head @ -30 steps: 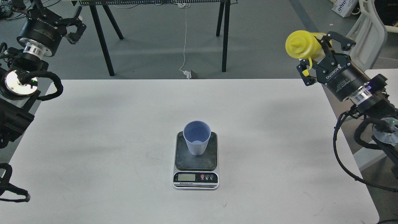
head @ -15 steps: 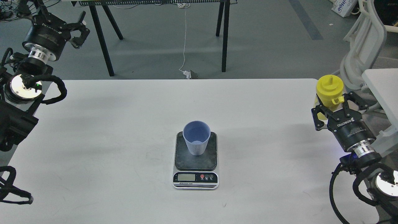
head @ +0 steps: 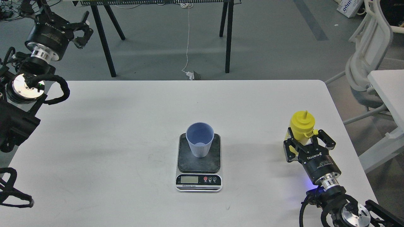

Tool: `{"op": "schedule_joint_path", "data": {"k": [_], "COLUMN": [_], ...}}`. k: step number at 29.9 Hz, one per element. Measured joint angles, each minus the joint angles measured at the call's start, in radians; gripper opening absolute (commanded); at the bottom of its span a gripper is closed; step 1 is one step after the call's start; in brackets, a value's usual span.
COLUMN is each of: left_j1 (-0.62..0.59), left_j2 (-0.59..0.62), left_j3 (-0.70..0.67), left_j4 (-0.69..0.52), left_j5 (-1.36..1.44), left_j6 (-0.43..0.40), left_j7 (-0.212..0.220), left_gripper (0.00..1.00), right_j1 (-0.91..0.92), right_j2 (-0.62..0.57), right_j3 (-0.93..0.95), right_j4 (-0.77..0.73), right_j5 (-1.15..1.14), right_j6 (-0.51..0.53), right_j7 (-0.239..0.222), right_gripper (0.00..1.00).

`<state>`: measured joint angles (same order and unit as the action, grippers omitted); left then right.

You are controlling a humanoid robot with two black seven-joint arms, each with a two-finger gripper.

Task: Pour seasoning into cup on scale with both arms
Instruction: 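Lower the yellow bottle onto the table and open the right gripper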

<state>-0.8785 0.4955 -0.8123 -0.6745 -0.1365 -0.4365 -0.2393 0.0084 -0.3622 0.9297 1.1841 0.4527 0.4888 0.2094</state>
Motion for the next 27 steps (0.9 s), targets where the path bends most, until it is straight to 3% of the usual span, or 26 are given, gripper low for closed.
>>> {"op": "schedule_joint_path", "data": {"k": [7,9,12,15,27], "left_j1": [0.0,0.0,-0.002,-0.003,-0.003], "left_j2": [-0.006,-0.006,-0.004,0.001,0.009], "left_j3": [0.002,0.003,0.004,0.004,-0.004], "left_j4": [-0.026,-0.027,-0.027,-0.027,-0.027], "left_j5": [0.001,0.001,0.002,0.002,0.002], "left_j6": [0.034,0.037,0.037,0.037,0.031], "left_j7": [0.002,0.003,0.004,0.005,0.005], "left_gripper": [1.0,1.0,1.0,1.0,1.0], "right_j1": [-0.003,-0.012,-0.029,-0.056,-0.222], "right_j2": [0.002,0.002,0.001,-0.006,-0.105], "right_j3": [-0.017,-0.025,-0.027,-0.019,0.034], "right_j4": [-0.072,-0.072,-0.061,-0.047,0.058], "right_j5": [-0.005,-0.005,-0.005,-0.005,-0.008], "right_j6": [0.001,0.001,0.001,-0.001,0.0], "right_j7": [-0.003,-0.003,-0.002,0.002,0.01], "right_gripper": [0.52,0.62,0.85,0.96,0.99]}}
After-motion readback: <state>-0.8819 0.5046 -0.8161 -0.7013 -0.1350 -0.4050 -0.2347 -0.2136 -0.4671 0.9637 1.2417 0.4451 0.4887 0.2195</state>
